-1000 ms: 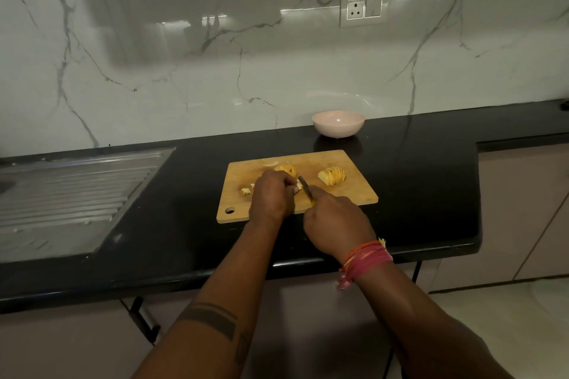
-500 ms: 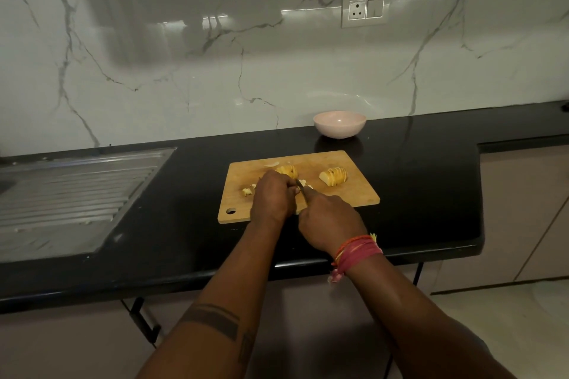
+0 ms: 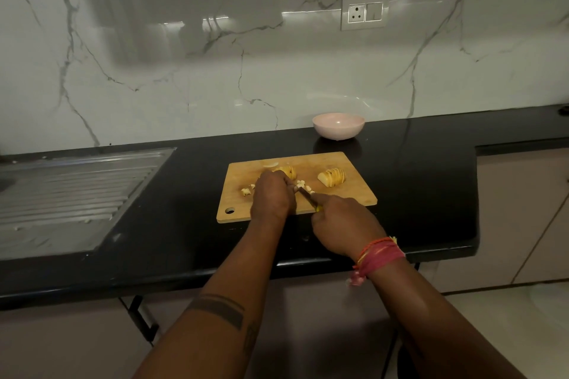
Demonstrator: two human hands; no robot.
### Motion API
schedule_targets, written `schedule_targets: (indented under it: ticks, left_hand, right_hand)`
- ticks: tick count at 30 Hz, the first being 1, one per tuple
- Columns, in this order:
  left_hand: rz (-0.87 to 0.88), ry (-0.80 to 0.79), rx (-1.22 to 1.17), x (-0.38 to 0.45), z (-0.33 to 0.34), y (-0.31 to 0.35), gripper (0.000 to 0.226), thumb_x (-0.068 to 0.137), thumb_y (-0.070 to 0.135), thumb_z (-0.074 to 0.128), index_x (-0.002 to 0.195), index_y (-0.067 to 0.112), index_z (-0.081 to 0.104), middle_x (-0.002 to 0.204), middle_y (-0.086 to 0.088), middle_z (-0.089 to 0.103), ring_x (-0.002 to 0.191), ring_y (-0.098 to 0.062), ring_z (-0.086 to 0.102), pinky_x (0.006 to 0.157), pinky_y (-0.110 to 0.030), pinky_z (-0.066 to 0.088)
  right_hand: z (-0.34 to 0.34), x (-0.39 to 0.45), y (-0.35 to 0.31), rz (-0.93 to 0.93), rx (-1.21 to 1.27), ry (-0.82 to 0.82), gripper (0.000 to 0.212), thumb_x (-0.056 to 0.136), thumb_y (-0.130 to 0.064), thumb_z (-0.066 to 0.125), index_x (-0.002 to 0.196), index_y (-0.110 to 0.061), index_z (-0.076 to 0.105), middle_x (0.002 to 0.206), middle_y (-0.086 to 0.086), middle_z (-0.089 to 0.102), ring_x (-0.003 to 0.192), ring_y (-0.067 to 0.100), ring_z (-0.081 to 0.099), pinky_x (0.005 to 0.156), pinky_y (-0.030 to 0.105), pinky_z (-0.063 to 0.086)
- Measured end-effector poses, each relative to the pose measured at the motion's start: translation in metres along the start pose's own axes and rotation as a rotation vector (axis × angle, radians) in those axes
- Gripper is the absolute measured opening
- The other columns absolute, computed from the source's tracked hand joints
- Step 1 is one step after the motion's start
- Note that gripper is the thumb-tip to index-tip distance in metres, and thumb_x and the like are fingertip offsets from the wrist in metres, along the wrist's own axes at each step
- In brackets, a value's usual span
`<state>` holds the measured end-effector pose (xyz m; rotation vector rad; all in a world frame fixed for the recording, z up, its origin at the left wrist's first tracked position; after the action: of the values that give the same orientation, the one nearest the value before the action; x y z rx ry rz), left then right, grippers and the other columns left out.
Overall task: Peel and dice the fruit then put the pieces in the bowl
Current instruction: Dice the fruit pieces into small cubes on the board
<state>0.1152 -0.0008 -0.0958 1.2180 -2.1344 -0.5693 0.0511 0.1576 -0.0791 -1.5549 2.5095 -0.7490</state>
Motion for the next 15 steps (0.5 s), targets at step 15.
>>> schedule_targets:
  ticks: [15]
  left_hand:
    - [0.026, 0.034, -0.058, -0.011, -0.006, -0.008, 0.01, 0.093, 0.016, 0.071, 0.098, 0.019, 0.079, 0.11, -0.001, 0.071, 0.098, -0.015, 0.066, 0.087, -0.027, 0.051]
  right_hand:
    - [0.017, 0.016, -0.011, 0.125, -0.017, 0.062, 0.065, 0.094, -0.03, 0.045, 0.156, -0.034, 0.028, 0.094, 0.004, 0.059, 0.084, 0.022, 0.059, 0.068, 0.033, 0.043]
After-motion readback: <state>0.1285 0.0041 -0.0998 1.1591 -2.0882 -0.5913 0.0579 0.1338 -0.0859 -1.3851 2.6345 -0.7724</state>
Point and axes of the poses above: each hand's wrist, its own x-axis towards the middle knuckle, its own z-axis out of the palm, y = z × x, the point moved 1 cm from there along x, towards the middle knuckle
